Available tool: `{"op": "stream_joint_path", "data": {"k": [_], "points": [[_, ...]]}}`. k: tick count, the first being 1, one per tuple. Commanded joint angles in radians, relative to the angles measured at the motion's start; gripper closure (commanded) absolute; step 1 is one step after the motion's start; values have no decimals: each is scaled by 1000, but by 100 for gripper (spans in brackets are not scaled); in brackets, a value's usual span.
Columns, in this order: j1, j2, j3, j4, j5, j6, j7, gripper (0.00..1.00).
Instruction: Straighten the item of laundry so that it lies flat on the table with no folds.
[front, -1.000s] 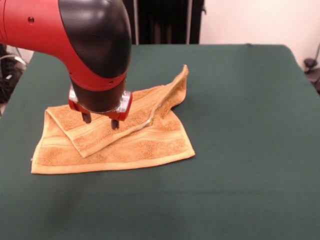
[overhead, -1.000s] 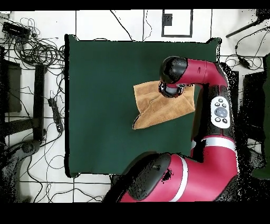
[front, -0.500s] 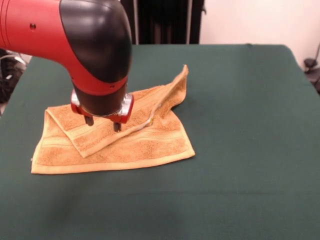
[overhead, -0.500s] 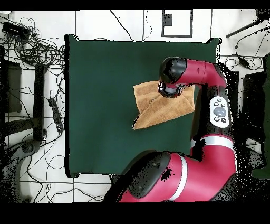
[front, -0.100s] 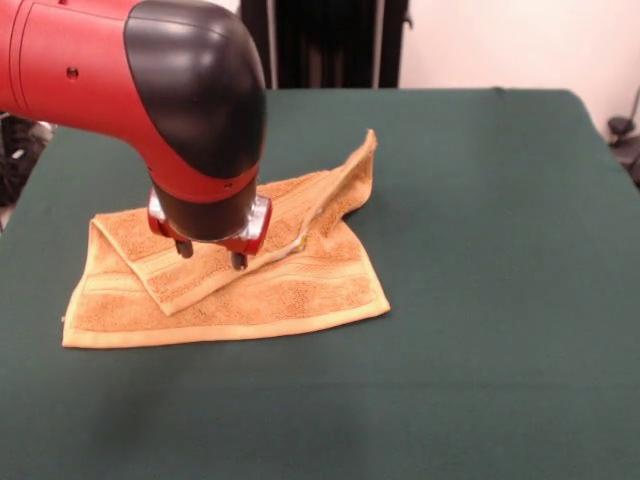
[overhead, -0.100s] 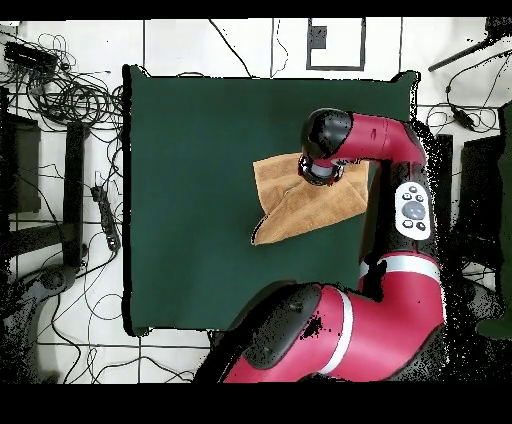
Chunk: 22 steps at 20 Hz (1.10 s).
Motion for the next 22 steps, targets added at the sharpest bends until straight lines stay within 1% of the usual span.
{"op": "stream_joint_path", "data": {"k": [1,7,11,12,16,18,22], "points": [[64,68,100,-41,47,95,-12,0],[73,75,95,-71,62,131,-15,0],[75,75,86,-58,64,106,-18,0],[77,73,81,-45,61,91,-17,0],[70,33,66,60,51,-5,-18,0],[66,26,64,80,46,-9,-33,0],[47,40,64,102,25,-44,-75,0]]}}
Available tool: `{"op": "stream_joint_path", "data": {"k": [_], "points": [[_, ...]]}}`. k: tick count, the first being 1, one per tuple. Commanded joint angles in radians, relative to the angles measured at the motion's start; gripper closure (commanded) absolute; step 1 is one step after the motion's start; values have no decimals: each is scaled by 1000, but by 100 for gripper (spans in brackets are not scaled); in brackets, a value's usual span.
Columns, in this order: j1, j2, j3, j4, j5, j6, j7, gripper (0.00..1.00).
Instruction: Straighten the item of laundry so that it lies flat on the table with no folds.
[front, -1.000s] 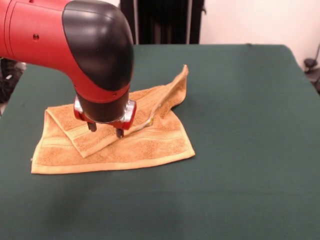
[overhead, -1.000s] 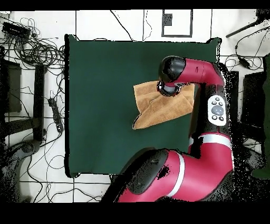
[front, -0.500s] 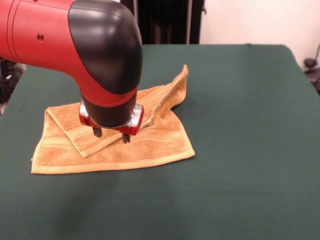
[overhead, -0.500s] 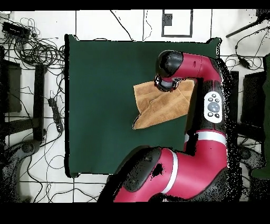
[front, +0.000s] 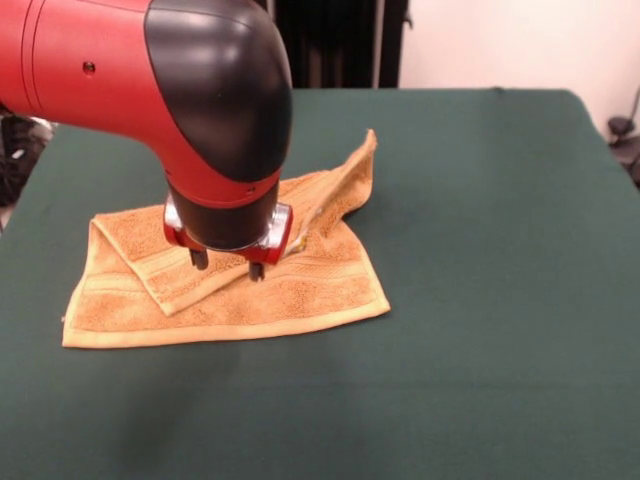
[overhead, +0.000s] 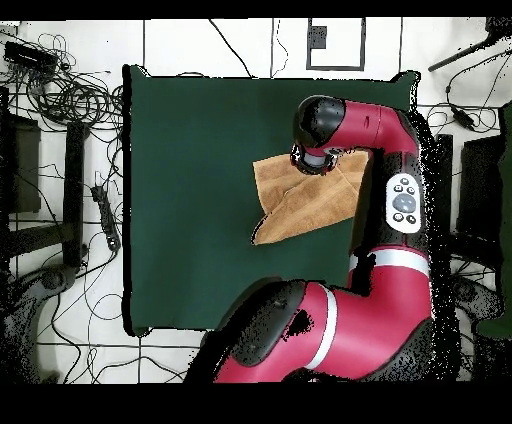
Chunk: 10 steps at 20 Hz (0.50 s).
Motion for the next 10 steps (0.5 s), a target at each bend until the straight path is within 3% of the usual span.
{"op": "stream_joint_path", "data": {"k": [1,10], "points": [[15,30,64,165,-6,-90,-80,0],[-7,80,61,184,-33,-205,-64,0]]}}
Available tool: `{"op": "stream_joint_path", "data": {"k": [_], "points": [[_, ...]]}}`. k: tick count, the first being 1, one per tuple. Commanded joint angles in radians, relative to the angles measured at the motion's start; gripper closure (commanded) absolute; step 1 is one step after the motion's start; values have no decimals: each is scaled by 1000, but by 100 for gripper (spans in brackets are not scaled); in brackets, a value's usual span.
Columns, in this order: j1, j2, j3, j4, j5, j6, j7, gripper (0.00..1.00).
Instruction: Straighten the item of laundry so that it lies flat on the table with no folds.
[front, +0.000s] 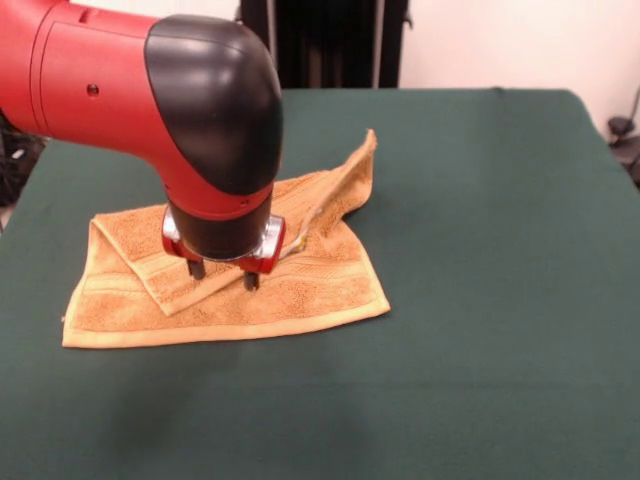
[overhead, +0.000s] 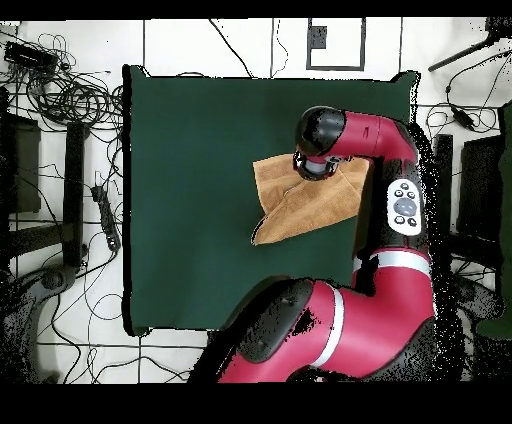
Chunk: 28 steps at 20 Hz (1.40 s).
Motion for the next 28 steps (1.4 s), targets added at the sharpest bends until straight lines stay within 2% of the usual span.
{"op": "stream_joint_path", "data": {"k": [1,10,13,17,22,23,28], "points": [[10,73,61,142,-26,-136,-62,0],[-4,116,61,148,-43,-210,-60,0],[-10,107,63,170,-48,-234,-71,0],[-26,82,67,235,-57,-337,-59,0],[-15,83,53,236,-64,-346,-35,0],[-6,86,45,227,-68,-331,-31,100],[-5,84,43,229,-69,-338,-29,100]]}}
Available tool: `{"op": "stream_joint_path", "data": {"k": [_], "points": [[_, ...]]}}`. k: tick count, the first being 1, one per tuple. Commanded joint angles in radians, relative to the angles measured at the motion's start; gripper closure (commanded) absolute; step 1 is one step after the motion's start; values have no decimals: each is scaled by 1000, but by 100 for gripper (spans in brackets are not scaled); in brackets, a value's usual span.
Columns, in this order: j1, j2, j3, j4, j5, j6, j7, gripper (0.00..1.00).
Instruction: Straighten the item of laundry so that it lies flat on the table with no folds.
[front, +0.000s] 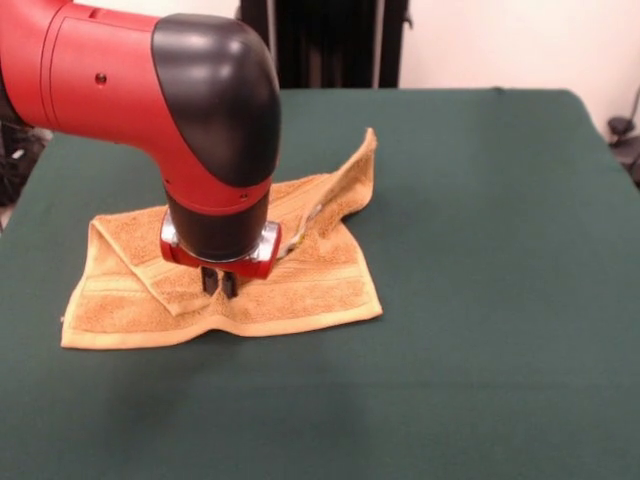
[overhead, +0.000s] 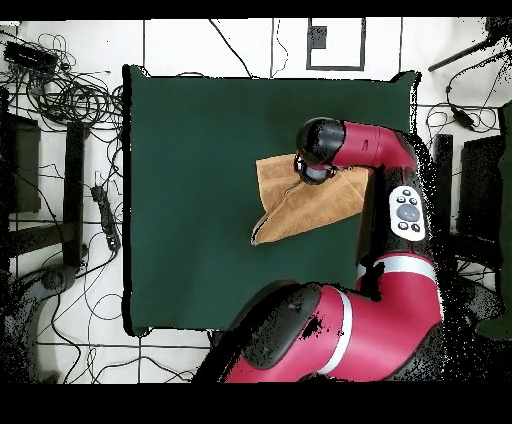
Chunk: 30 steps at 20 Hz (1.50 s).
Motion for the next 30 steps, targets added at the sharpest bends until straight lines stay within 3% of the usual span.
{"op": "stream_joint_path", "data": {"k": [1,5,22,30], "points": [[8,113,44,143,-66,-193,-34,100],[2,104,49,160,-74,-209,-58,100],[-12,58,70,179,-64,-35,-219,100],[-57,4,95,303,-76,-126,-269,100]]}}
